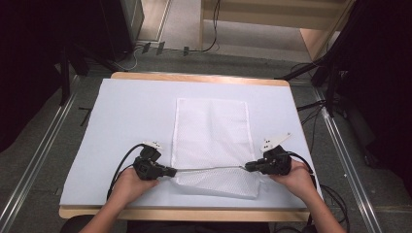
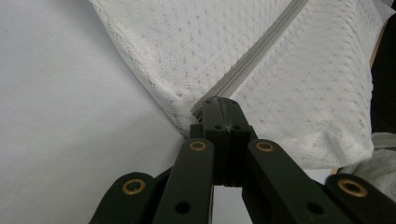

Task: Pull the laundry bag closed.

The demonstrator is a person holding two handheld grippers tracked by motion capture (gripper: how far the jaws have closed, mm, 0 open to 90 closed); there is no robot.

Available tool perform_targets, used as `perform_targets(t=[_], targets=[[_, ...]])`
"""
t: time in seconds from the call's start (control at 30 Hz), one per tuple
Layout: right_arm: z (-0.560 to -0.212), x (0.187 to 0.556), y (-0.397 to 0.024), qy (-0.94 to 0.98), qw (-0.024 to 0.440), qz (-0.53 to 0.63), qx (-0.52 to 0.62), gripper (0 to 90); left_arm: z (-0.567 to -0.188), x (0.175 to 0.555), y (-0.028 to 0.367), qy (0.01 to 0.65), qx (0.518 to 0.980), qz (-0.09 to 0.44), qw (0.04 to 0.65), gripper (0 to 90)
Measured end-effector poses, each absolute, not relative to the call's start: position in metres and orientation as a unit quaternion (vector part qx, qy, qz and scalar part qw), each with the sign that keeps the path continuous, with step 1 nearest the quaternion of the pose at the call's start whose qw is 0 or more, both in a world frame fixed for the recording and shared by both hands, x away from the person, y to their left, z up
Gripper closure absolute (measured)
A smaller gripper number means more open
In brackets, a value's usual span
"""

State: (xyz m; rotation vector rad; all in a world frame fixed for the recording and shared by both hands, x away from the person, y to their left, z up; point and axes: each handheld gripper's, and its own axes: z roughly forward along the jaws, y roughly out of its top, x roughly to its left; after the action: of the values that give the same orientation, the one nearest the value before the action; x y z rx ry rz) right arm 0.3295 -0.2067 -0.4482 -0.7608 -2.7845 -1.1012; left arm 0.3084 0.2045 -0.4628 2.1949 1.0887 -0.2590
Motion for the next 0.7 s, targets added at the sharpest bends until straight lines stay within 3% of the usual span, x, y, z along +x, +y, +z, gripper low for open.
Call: perform_targets(t=[0.7], targets=[[-0.4473, 0.3299, -0.2141, -0.898, 0.028, -0.362, -0.250, 89.2, -0.4622, 0.3072, 0.2036, 0.411, 0.844, -0.091, 0.332, 90.0]])
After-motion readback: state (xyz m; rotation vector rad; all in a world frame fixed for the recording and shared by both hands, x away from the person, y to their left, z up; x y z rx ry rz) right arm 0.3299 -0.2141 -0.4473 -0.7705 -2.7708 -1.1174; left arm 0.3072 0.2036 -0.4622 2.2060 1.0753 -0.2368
